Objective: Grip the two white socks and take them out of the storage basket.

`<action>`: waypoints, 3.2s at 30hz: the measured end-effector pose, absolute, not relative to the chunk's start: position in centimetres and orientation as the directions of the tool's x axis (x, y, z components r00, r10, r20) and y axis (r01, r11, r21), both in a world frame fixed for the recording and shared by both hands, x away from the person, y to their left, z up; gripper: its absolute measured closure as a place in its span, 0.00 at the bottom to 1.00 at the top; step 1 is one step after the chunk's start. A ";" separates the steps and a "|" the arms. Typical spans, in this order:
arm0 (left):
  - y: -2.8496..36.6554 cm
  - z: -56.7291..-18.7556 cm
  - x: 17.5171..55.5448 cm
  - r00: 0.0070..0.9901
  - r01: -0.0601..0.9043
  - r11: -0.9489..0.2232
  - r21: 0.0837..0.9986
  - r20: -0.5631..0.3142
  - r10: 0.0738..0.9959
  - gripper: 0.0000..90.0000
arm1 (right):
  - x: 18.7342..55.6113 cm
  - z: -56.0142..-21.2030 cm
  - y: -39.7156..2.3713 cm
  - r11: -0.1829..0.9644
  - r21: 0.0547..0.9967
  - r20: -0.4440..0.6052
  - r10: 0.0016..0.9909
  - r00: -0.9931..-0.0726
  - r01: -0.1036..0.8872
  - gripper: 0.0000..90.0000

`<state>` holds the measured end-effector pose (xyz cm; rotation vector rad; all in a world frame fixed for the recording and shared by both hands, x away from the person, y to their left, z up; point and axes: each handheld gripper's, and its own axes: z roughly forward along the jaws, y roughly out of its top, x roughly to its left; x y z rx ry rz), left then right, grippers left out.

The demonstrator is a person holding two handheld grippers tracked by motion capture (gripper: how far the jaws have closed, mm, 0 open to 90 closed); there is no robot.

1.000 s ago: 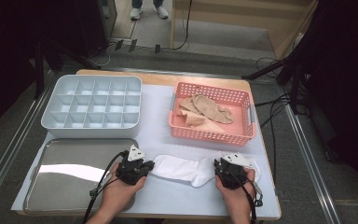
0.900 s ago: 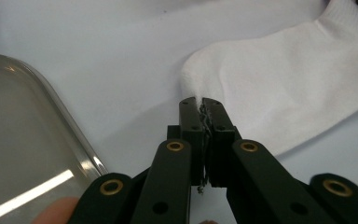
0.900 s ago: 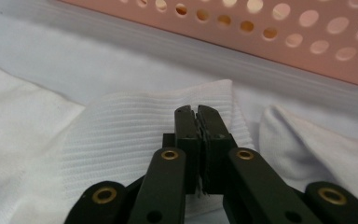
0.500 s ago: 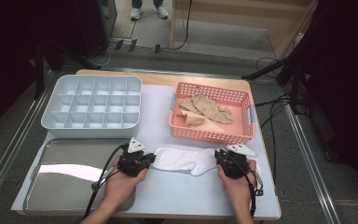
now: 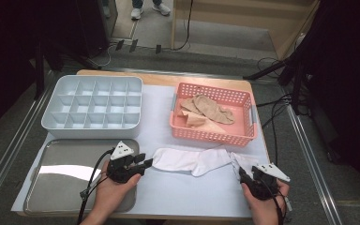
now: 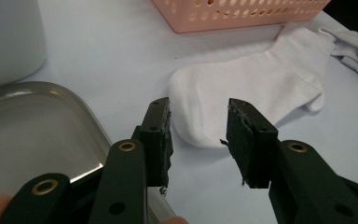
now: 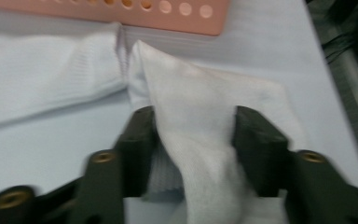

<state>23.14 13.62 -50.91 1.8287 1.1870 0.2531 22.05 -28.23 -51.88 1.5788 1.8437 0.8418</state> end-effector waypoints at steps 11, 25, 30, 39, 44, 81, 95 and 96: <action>13.8 -51.2 23.0 0.518 0.626 -0.126 0.769 -0.290 0.805 0.69 | 20.3 -49.8 -28.6 -0.033 0.834 0.173 0.964 -0.204 0.551 0.69; 13.8 -51.4 23.0 0.522 0.630 -0.127 0.766 -0.297 0.800 0.69 | 16.8 -52.3 -30.9 -0.152 0.737 0.221 0.975 -0.022 0.659 0.74; 13.8 -51.4 23.0 0.526 0.629 -0.129 0.766 -0.298 0.797 0.69 | 16.7 -51.3 -30.6 -0.174 0.758 0.243 0.970 -0.024 0.629 0.96; 13.7 -51.4 23.0 0.527 0.631 -0.133 0.765 -0.296 0.797 0.69 | 16.9 -46.8 -26.7 -0.093 0.864 0.221 0.953 -0.206 0.495 0.98; 13.7 -51.3 22.9 0.535 0.629 -0.132 0.766 -0.303 0.789 0.69 | 18.5 -45.3 -21.0 0.015 0.872 0.187 0.913 -0.362 0.489 0.98; 13.0 -51.4 22.3 0.642 0.602 -0.166 0.781 -0.350 0.682 0.64 | 19.9 -50.7 -10.3 0.191 0.820 0.198 0.790 -0.581 0.539 0.96; 11.1 -51.7 22.4 0.580 0.600 -0.229 0.766 -0.219 0.785 1.00 | 21.1 -46.5 -21.2 -0.109 0.841 0.379 0.816 -0.435 0.529 0.95; 11.3 -51.6 22.5 0.574 0.600 -0.217 0.770 -0.225 0.787 1.00 | 21.2 -46.5 -21.5 -0.114 0.845 0.378 0.819 -0.432 0.522 0.95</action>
